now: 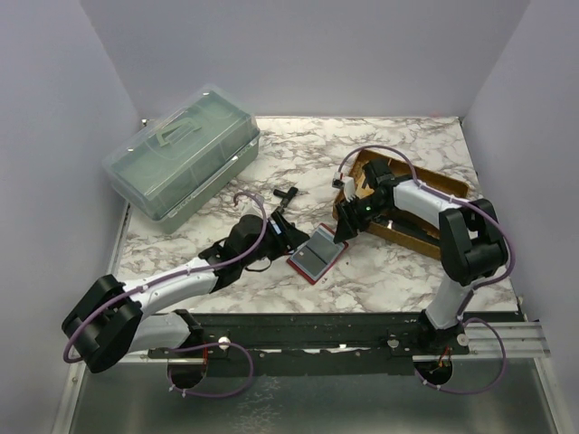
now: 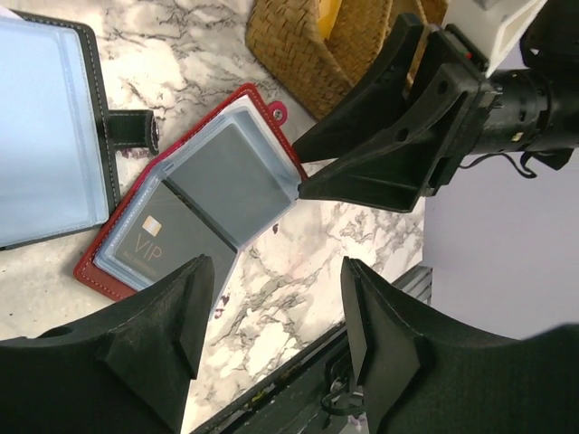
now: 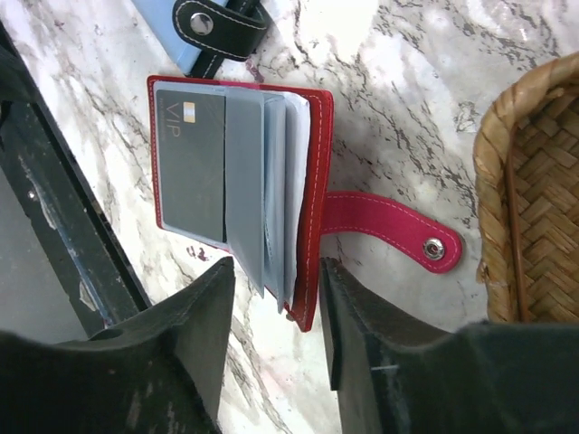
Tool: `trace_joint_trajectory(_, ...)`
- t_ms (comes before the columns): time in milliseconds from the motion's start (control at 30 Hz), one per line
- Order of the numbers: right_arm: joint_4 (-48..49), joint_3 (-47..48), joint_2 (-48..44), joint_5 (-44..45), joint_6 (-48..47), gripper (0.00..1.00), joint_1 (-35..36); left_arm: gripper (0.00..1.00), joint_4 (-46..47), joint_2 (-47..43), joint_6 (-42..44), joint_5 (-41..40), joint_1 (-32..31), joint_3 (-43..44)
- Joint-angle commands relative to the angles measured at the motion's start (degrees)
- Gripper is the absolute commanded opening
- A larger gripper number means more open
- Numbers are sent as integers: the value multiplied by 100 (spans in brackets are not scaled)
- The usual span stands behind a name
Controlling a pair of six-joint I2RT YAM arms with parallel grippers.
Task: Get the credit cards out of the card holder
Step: Move the card holder to the center of the board, then pick up the card holder from the center of the board.
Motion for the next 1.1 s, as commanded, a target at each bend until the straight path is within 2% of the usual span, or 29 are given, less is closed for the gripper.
trace_joint_trajectory(0, -8, -43, -264, 359, -272, 50, -2, 65, -328, -422, 107, -415, -7, -64)
trace_joint_trajectory(133, -48, -30, -464, 699, -404, 58, -7, 67, -431, -825, 10, -556, -5, -217)
trace_joint_trajectory(267, -102, -50, -704, 775, -549, 62, -22, 78, -327, -1211, -306, -673, 2, -551)
trace_joint_trajectory(333, -169, -35, -834, 666, -629, 62, -24, 80, -181, -1396, -512, -688, 21, -767)
trace_joint_trajectory(433, -308, 16, -1002, 314, -841, 62, -33, 82, 58, -1669, -757, -723, 35, -1069)
trace_joint_trajectory(633, -877, 222, -1049, -1053, -1421, 62, -33, 82, 127, -1995, -915, -729, 57, -1309)
trace_joint_trajectory(800, -973, 317, -884, -1553, -1440, 62, -20, 82, 85, -1861, -886, -598, 57, -1198)
trace_joint_trajectory(1067, -723, 313, -394, -1312, -1062, 61, 124, 78, 173, -968, -749, -211, 54, -723)
